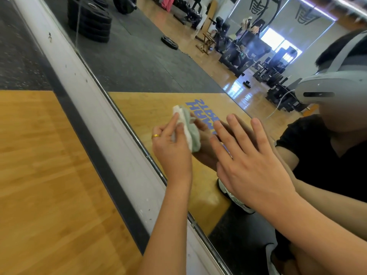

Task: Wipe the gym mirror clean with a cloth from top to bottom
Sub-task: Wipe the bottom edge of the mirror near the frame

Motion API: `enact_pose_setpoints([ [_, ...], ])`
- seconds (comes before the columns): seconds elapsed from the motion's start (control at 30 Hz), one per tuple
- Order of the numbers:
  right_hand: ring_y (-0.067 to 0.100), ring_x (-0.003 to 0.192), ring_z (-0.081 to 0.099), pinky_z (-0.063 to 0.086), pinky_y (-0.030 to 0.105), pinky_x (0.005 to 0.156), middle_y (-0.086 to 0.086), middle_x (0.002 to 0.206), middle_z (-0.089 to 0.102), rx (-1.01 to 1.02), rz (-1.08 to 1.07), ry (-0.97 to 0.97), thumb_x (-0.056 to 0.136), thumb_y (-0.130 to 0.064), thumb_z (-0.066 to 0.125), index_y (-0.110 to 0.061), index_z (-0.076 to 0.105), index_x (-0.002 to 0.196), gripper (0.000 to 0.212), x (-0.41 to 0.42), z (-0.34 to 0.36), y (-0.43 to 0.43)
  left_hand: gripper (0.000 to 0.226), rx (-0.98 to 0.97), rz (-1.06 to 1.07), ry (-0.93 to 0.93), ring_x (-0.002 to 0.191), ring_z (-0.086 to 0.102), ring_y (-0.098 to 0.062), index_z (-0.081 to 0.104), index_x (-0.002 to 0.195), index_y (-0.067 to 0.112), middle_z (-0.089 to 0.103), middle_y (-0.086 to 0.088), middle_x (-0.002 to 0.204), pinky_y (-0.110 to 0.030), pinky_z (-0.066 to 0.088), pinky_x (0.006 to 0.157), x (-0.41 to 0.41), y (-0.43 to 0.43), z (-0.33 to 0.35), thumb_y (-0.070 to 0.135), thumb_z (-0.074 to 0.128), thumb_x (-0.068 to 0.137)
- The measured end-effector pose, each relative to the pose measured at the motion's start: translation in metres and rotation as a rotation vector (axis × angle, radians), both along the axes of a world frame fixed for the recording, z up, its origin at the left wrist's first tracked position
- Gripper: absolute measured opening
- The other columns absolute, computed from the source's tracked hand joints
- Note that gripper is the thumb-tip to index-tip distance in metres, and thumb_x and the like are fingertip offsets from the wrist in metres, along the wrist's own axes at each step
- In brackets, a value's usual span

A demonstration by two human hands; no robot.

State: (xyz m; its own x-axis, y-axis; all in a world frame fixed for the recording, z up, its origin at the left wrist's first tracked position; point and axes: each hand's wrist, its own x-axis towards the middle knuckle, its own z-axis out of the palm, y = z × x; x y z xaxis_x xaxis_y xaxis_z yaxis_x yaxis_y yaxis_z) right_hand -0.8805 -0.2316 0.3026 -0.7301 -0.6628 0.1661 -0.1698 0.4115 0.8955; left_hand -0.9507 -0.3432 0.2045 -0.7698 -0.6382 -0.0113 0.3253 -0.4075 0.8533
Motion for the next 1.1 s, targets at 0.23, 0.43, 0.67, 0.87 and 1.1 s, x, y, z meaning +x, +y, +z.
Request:
enact_pose_setpoints([
  [0.23,0.044,0.153,0.026,0.015,0.067,0.122,0.021,0.162,0.036,-0.007,0.016,0.003,0.097,-0.029,0.047,-0.002,0.052,0.145,0.055,0.000,-0.001,0.001,0.026,0.076,0.002,0.012,0.097,0.065,-0.004,0.073,0.119,0.025,0.060,0.005,0.103,-0.011,0.051,0.085,0.002,0.004,0.002,0.013,0.070,0.097],
  [0.43,0.044,0.153,0.027,0.014,0.067,0.122,0.021,0.162,0.036,-0.019,0.014,0.001,0.096,-0.028,0.045,-0.002,0.053,0.144,0.055,-0.001,-0.001,0.000,0.027,0.057,-0.010,-0.008,0.098,0.062,0.007,0.072,0.120,0.028,0.060,0.012,0.104,-0.008,0.048,0.084,-0.004,-0.004,-0.017,0.012,0.069,0.098],
  [0.67,0.044,0.152,0.028,0.014,0.067,0.122,0.021,0.162,0.038,-0.003,0.009,0.014,0.096,-0.028,0.049,-0.003,0.054,0.144,0.055,0.000,-0.001,0.000,0.030,0.164,-0.058,-0.142,0.093,0.061,0.019,0.071,0.129,0.020,0.064,0.021,0.106,-0.022,0.057,0.093,-0.006,-0.014,-0.034,0.016,0.068,0.099],
  [0.87,0.042,0.154,0.025,0.014,0.066,0.123,0.021,0.163,0.035,0.000,-0.002,-0.001,0.096,-0.030,0.049,-0.003,0.049,0.148,0.058,0.001,0.001,-0.001,0.030,0.154,-0.063,0.034,0.098,0.066,0.000,0.069,0.116,0.034,0.061,0.004,0.109,-0.017,0.055,0.087,0.002,0.003,0.006,0.012,0.071,0.096],
  [1.1,0.043,0.152,0.028,0.017,0.067,0.122,0.021,0.162,0.037,-0.024,0.004,0.000,0.099,-0.029,0.044,-0.003,0.053,0.144,0.053,0.001,0.000,-0.001,0.029,0.101,-0.028,-0.160,0.094,0.060,0.012,0.070,0.129,0.021,0.057,0.021,0.106,-0.002,0.045,0.081,-0.006,-0.003,-0.031,0.018,0.064,0.101],
])
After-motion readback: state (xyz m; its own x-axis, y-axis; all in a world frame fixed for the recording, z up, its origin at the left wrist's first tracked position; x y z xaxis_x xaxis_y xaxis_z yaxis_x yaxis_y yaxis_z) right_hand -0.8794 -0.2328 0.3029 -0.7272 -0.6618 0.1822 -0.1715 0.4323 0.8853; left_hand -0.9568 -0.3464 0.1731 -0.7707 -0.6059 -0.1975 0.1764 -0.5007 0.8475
